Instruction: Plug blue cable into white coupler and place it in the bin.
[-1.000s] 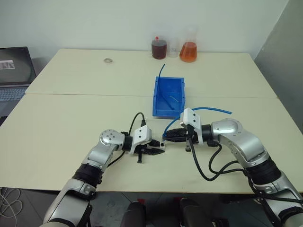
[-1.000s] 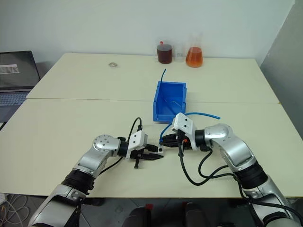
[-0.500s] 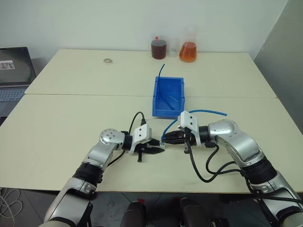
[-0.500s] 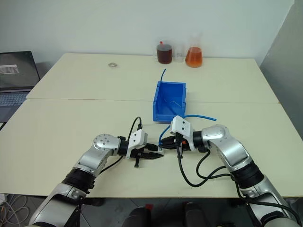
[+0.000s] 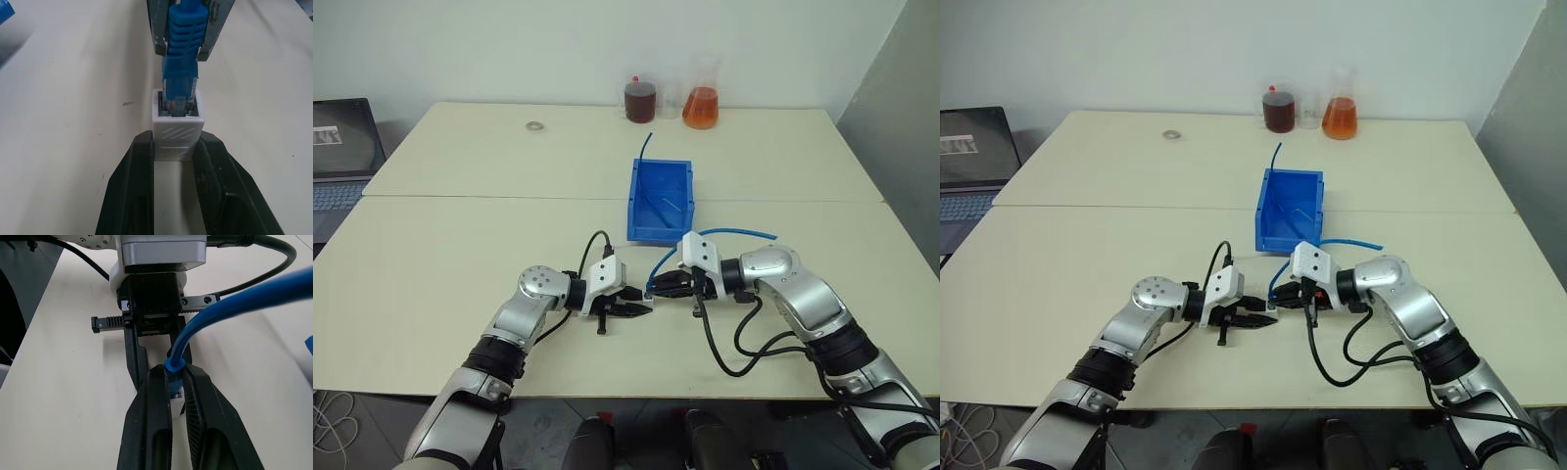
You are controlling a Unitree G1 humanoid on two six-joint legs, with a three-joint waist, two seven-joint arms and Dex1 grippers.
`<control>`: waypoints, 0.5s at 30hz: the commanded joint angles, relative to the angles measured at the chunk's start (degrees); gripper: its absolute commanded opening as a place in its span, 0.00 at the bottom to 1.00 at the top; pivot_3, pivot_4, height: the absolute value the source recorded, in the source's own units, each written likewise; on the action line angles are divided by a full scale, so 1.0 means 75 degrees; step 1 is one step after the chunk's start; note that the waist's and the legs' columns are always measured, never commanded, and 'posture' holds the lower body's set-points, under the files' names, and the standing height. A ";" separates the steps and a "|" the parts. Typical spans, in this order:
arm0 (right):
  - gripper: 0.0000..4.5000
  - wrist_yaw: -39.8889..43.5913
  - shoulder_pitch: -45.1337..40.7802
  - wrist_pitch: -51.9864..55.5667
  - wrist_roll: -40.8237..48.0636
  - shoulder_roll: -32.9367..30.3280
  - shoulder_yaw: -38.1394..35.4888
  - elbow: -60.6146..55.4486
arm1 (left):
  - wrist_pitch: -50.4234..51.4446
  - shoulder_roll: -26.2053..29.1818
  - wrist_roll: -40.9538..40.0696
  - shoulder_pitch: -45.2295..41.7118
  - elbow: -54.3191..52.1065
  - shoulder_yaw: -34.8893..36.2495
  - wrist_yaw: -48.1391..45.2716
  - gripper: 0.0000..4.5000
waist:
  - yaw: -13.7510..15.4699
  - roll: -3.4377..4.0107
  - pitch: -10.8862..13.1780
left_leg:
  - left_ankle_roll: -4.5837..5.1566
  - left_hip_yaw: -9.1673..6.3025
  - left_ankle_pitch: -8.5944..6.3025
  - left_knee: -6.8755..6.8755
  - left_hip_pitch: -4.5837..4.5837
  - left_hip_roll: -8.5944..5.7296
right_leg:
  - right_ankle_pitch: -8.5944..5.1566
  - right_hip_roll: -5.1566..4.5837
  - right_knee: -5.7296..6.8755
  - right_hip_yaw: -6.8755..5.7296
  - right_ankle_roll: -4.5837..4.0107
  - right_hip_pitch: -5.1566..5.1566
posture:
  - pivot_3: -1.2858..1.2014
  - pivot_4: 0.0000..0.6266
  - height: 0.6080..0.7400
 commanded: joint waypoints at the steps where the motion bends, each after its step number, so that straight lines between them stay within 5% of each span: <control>1: 0.03 0.0131 0.0095 -0.0497 -0.0536 -0.0104 0.0385 0.0134 | -0.0061 0.0048 -0.0003 -0.0067 -0.0003 0.0259 0.0113 0.17 | 0.0000 0.0001 0.0000 | 0.0000 0.0000 0.0000 0.0000 0.0001 0.0000 | 0.0000 0.0000 0.0001 0.0000 0.0000 0.0000 | 0.52 0.24 1.00; 15: 0.03 0.0289 0.0314 -0.0985 -0.1084 -0.0061 0.0779 0.0976 | -0.0077 0.0058 0.0005 0.0244 -0.0359 0.0189 0.0167 0.17 | -0.0012 0.0000 -0.0017 | 0.0005 0.0008 0.0004 0.0002 0.0038 -0.0002 | -0.0002 0.0003 0.0048 0.0012 -0.0001 0.0011 | 0.52 0.24 1.00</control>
